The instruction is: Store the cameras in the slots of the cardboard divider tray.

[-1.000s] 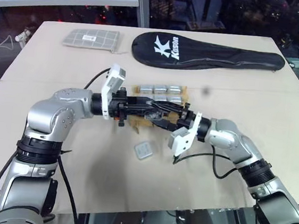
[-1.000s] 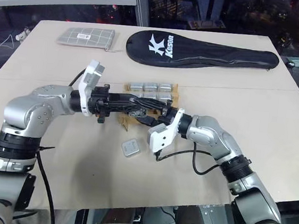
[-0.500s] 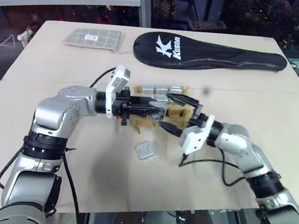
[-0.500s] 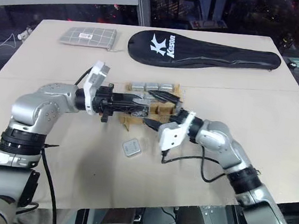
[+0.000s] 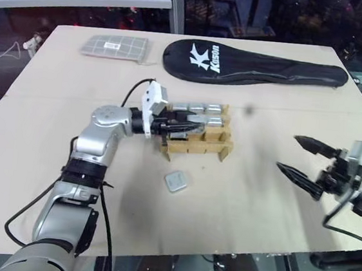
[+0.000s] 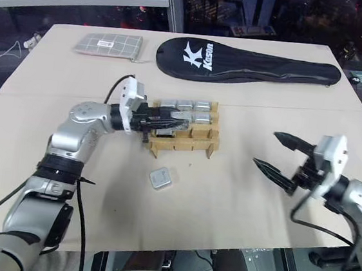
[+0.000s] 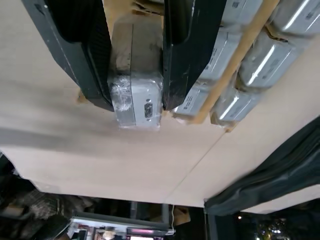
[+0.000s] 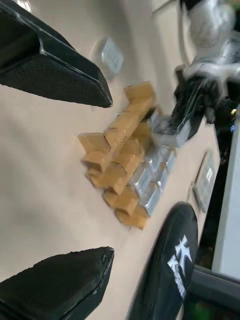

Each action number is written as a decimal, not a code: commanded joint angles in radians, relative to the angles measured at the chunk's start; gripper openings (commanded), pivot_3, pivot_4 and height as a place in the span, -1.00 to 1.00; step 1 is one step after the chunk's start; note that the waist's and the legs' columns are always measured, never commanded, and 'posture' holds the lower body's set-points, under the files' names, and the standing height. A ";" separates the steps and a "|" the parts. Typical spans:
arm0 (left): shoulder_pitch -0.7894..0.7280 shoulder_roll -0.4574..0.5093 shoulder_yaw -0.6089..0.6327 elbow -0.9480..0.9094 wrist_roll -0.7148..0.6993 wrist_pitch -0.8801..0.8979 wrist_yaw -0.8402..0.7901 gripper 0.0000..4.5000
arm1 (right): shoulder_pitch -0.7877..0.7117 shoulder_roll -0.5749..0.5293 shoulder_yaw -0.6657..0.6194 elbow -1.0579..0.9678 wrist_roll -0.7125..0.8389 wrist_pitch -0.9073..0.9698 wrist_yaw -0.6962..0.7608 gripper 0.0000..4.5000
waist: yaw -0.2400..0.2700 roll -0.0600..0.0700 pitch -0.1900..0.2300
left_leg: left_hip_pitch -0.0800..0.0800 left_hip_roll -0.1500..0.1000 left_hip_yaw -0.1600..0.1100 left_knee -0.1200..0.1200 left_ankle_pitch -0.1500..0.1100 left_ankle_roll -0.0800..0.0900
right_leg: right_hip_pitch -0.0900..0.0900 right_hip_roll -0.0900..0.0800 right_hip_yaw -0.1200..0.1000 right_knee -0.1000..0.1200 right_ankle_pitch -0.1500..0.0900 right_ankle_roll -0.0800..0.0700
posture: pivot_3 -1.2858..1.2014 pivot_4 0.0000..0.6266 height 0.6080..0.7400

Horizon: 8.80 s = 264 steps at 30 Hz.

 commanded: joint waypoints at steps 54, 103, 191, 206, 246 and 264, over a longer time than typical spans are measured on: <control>-0.006 -0.056 -0.041 0.177 0.140 -0.217 -0.066 -0.66 | 0.043 0.022 -0.172 0.090 0.000 0.035 0.286 0.96 | -0.003 0.000 0.000 | 0.005 0.000 0.000 0.000 0.000 0.000 | 0.005 0.000 0.000 0.000 -0.001 0.002 | 0.03 -0.52 1.00; 0.841 0.396 0.441 -0.751 -0.178 0.227 0.019 0.98 | -0.301 0.201 0.373 0.170 -0.382 -0.053 0.263 1.00 | -0.022 0.003 0.001 | 0.008 0.003 -0.004 -0.001 0.000 0.000 | 0.004 0.000 -0.001 0.001 -0.005 0.000 | 0.03 -0.52 1.00; 0.097 0.138 0.106 -0.280 -0.363 0.565 -0.034 -0.14 | -0.757 0.403 0.704 0.301 -1.209 -0.766 -0.350 -0.16 | -0.014 0.004 0.002 | -0.004 0.000 -0.005 0.000 0.000 -0.001 | -0.004 0.000 -0.005 0.001 0.000 -0.001 | 0.03 -0.52 1.00; 0.078 0.082 0.041 -0.263 -0.266 0.451 -0.048 -0.67 | -0.564 0.298 0.591 0.051 -0.879 -0.343 -0.159 0.98 | -0.006 0.004 0.002 | -0.006 0.000 -0.007 0.001 0.000 -0.001 | -0.004 -0.001 -0.006 0.001 0.000 -0.001 | 0.03 -0.52 1.00; -0.230 -0.259 -0.081 0.499 0.200 -0.377 0.006 -0.67 | 0.342 0.151 -0.343 -0.306 0.025 0.091 0.019 0.98 | 0.015 0.003 0.001 | -0.001 -0.001 -0.009 0.003 0.000 0.000 | 0.004 -0.001 -0.008 0.000 -0.002 0.003 | 0.03 -0.52 1.00; -0.208 -0.223 -0.056 0.428 0.181 -0.316 -0.036 -0.67 | 0.289 0.139 -0.311 -0.269 0.006 0.077 0.014 0.98 | 0.014 0.003 0.001 | 0.005 -0.001 -0.009 0.003 0.000 0.000 | 0.010 0.000 -0.008 -0.001 -0.003 0.004 | 0.03 -0.52 1.00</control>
